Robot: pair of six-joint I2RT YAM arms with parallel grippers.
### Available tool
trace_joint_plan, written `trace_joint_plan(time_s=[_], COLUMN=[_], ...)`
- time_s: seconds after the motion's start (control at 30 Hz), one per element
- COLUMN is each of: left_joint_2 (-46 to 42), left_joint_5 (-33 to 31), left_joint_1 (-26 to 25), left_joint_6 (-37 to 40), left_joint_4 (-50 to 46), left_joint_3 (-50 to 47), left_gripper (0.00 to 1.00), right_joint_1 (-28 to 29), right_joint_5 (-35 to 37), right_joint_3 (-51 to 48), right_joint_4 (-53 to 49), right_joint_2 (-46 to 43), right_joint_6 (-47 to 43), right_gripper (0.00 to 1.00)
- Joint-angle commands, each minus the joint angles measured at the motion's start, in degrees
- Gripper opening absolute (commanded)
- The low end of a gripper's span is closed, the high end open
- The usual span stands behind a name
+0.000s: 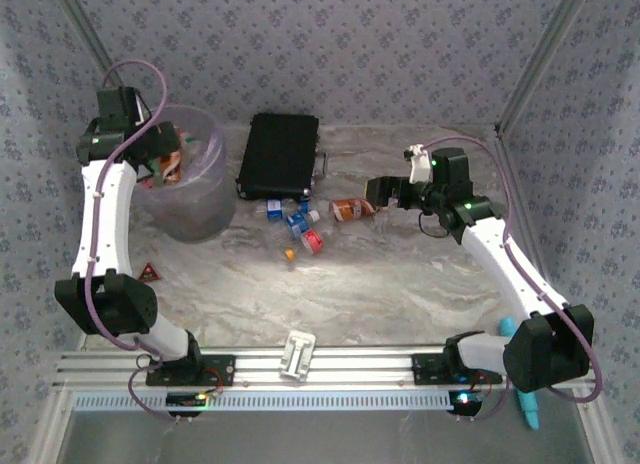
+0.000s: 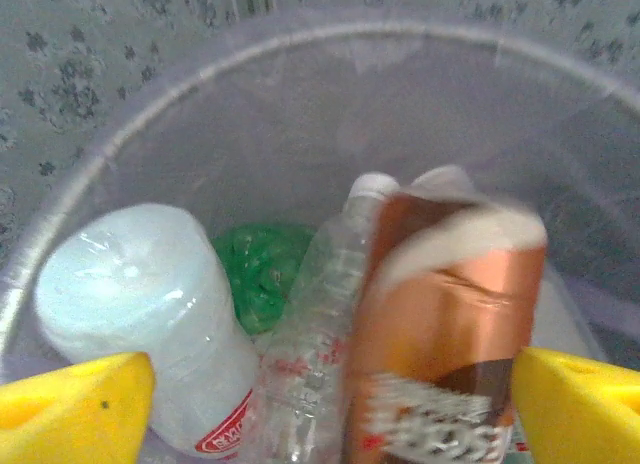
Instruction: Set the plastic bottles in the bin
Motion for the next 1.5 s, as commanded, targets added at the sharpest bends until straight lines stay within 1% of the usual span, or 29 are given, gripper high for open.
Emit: trace_joint_plan(time_s=[0.0,0.1,0.17,0.3,0.37,0.43,0.53,0.6,0.73,0.87,0.93,1.0,1.1,1.17,1.27,1.37,1.47], left_joint_2=[-0.6,1.4,2.6,4.1,4.3,4.7,4.6,4.4,5.5,5.8,5.8,6.3,6.7,6.4,5.9,4.8,2.8], left_joint_5=[0.1,2.1,2.2,5.4,6.7,7.5,8.3,8.6,8.9,9.7,10.5,11.1,10.8,10.2,9.7,7.7,4.1], left_joint_1=[0.5,0.5,0.5,0.0,-0.9,-1.5,-2.2,-2.5,-3.8,-4.4,-4.5,-4.6,-4.8,-4.7,-5.1,-6.2,-8.3], left_joint_6=[1.6,1.4,1.0,0.6,0.7,0.3,-0.7,-1.0,-1.1,-1.3,-1.3,-1.2,-0.2,0.6,2.1,4.1,6.1], left_joint_4=[-1.2,-1.2,-0.5,0.1,1.4,1.9,3.1,4.2,4.4,5.8,6.5,6.1,4.4,3.7,1.8,0.5,-0.3], left_joint_3=[4.6,6.3,6.4,5.3,3.0,1.5,-0.9,-2.6,-3.4,-2.8,-1.7,0.2,3.3,4.4,6.8,7.9,7.8], left_gripper=[0.83,0.75,0.64,0.51,0.49,0.49,0.47,0.47,0.46,0.46,0.47,0.51,0.61,0.66,0.76,0.85,0.89], right_joint_1=[-0.4,-1.3,-1.6,-1.8,-1.9,-1.8,-1.1,-0.8,1.7,4.5,5.0,5.6,6.6,6.5,6.2,5.8,5.7], right_joint_5=[1.0,2.8,3.9,3.4,2.9,4.3,10.6,13.8,16.5,16.4,15.7,15.9,17.8,18.3,19.0,19.3,19.5], right_joint_3=[1.2,0.6,-0.4,-1.4,-1.9,-2.7,-2.2,-3.5,-8.3,-10.1,-9.5,-9.1,-8.1,-5.8,-5.1,-3.8,-0.9], right_joint_4=[-1.1,-2.1,-2.0,-3.2,-4.1,-4.8,-10.2,-11.5,-6.8,1.0,4.1,7.9,12.7,11.8,14.5,16.3,16.5], right_joint_2=[0.5,0.1,-1.2,-1.9,-1.1,-0.6,1.1,1.0,1.2,5.3,8.7,11.7,15.3,18.2,21.6,25.3,28.6], right_joint_6=[1.6,3.1,3.6,4.0,4.5,6.1,9.9,14.6,26.1,36.3,40.8,44.9,48.0,48.8,51.0,52.5,52.7], right_gripper=[0.99,0.99,0.99,1.00,0.98,0.94,0.90,0.89,0.89,0.88,0.84,0.81,0.81,0.81,0.83,0.84,0.86])
